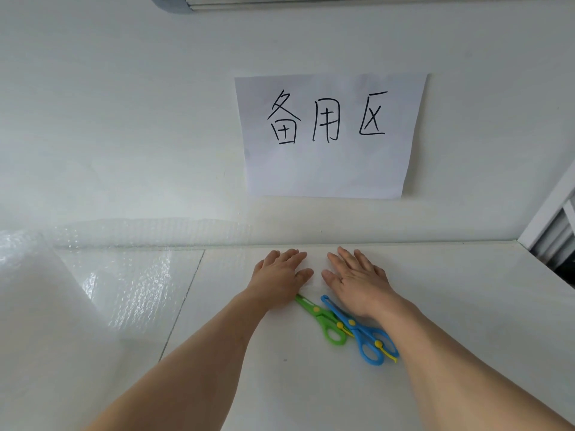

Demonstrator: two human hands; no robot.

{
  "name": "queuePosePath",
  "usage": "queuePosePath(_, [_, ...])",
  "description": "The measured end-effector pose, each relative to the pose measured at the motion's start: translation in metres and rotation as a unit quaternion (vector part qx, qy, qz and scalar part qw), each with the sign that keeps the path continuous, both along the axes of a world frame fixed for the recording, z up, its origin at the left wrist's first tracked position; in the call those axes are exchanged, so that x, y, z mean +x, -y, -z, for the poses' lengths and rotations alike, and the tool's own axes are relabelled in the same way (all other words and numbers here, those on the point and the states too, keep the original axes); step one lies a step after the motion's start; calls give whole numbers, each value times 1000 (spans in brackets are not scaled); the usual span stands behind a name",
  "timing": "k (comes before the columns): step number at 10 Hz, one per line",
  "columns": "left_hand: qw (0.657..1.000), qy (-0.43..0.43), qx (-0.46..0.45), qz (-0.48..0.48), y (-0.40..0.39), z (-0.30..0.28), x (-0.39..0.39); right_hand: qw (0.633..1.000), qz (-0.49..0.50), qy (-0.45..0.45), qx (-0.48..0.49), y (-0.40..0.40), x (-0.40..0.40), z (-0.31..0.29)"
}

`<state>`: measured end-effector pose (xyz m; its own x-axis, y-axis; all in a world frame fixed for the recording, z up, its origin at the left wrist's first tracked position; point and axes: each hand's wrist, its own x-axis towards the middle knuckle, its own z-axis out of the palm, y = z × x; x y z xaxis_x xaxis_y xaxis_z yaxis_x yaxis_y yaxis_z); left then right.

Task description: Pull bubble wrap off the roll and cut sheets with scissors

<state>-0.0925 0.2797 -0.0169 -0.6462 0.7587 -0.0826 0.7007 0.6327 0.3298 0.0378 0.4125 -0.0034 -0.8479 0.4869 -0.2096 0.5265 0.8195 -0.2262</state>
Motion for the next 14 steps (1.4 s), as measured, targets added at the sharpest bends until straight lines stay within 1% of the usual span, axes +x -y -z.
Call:
queuePosePath(2, [1000, -9, 14, -7, 2, 2, 2, 1000, 8, -16, -13, 0, -1, -1])
queuePosePath(3, [999, -2, 46, -5, 3, 0, 2, 997, 29, -63, -24, -3, 6, -3])
queuePosePath(4, [996, 11, 89, -30, 5, -1, 3, 998, 37, -57, -16, -5, 12, -1])
queuePosePath(6, [996, -25, 69, -42, 7, 0, 8, 999, 36, -38, 6, -2, 13, 4])
queuePosePath(7, [996, -17, 75, -51, 5, -2, 9, 997, 48, -64, -8, -2, 14, 3])
queuePosePath(8, [984, 25, 135, -114, 5, -5, 11, 988, 82, -120, -47, -4, 15, 0])
queuePosePath(9, [976, 25, 153, -151, 7, -5, 19, 988, 81, -118, -49, 0, 16, 1])
queuePosePath(10, [981, 4, 138, -135, 8, -5, 25, 991, 72, -103, -37, 6, 16, 2])
queuePosePath(11, [981, 11, 132, -139, 9, -9, 26, 990, 84, -108, -39, 6, 16, 0])
queuePosePath(12, [984, -18, 122, -132, 13, -20, 29, 990, 83, -116, -19, 7, 19, -11])
queuePosePath(13, [984, -118, 102, -83, 16, -37, 31, 987, 61, -144, 26, 9, 19, -28])
queuePosePath(14, [966, -218, 131, -42, 21, -60, 31, 975, 32, -210, 66, 12, 24, -56])
